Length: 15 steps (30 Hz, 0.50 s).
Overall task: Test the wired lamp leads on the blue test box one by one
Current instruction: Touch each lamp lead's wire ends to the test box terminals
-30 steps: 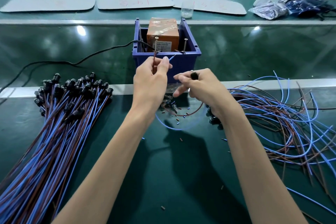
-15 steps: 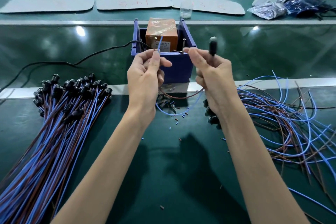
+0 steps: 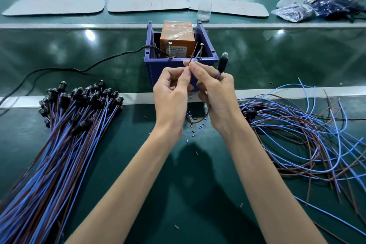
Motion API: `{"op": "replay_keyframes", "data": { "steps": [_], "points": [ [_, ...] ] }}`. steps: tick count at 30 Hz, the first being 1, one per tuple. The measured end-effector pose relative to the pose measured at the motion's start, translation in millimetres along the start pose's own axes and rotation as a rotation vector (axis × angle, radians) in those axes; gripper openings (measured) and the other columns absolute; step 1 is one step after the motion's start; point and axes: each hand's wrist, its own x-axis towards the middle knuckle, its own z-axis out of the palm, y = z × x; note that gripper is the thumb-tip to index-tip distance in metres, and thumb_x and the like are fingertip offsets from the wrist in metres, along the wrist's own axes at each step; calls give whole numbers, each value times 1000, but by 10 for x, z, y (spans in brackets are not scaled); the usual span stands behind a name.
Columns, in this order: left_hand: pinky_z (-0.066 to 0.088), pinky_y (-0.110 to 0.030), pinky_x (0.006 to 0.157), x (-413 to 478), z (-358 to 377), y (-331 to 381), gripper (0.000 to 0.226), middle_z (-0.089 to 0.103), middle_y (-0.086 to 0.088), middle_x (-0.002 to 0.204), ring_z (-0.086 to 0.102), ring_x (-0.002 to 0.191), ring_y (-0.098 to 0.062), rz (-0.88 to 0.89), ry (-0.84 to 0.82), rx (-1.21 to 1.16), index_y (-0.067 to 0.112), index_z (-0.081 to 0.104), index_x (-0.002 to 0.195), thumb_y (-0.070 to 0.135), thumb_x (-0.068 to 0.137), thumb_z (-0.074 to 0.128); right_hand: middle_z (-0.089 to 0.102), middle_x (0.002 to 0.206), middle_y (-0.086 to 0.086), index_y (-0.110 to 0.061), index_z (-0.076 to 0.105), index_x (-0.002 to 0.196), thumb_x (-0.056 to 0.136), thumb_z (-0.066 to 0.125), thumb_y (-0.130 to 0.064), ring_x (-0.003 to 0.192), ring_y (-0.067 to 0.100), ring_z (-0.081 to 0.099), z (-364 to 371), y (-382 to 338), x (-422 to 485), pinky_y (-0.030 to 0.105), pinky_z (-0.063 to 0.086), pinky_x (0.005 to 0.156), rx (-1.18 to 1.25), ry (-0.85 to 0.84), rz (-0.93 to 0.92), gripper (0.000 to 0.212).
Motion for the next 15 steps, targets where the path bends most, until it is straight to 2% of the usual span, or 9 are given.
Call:
{"op": "replay_keyframes", "data": {
  "steps": [3, 5, 8, 11, 13, 15],
  "points": [
    [53, -25, 72, 15, 17, -9, 16, 63, 5, 72, 63, 69, -7, -15, 88, -45, 17, 57, 81, 14, 96, 56, 59, 53, -15, -14, 71, 84, 94, 59, -12, 50, -4, 53, -2, 48, 39, 6, 37, 46, -98, 78, -53, 16],
    [55, -25, 74, 43, 3, -10, 15, 65, 8, 70, 65, 73, -7, -5, 162, -37, 19, 55, 83, 16, 98, 54, 64, 70, -9, -18, 67, 79, 97, 55, -15, 59, -3, 59, -22, 67, 75, 6, 36, 49, -149, 113, -92, 21],
    [53, -23, 65, 71, -32, -15, 15, 59, 10, 60, 63, 60, -7, -12, 234, -33, 19, 52, 84, 18, 99, 52, 72, 82, 3, -17, 54, 83, 102, 45, -20, 67, 12, 72, -62, 53, 99, 9, 42, 50, -91, 86, -98, 21],
    [45, -22, 53, 94, -64, -41, 16, 47, 8, 55, 49, 42, -7, -12, 285, -3, 20, 51, 84, 19, 99, 51, 70, 62, 1, -17, 52, 86, 103, 42, -23, 56, 16, 69, -100, 48, 113, 13, 45, 48, -99, 98, -113, 21],
    [37, -21, 46, 115, -87, -69, 16, 43, 10, 53, 38, 40, -7, -14, 300, 30, 21, 50, 83, 19, 99, 51, 55, 48, -8, -15, 56, 83, 102, 46, -19, 44, 9, 54, -121, 57, 149, 16, 41, 44, -87, 159, -136, 22],
    [32, -22, 46, 139, -113, -99, 17, 40, 14, 50, 32, 43, -8, -16, 286, 80, 22, 49, 82, 19, 99, 51, 40, 44, -12, -14, 59, 79, 100, 50, -14, 40, 5, 38, -155, 66, 195, 15, 31, 39, -68, 245, -129, 23]
  ]
}}
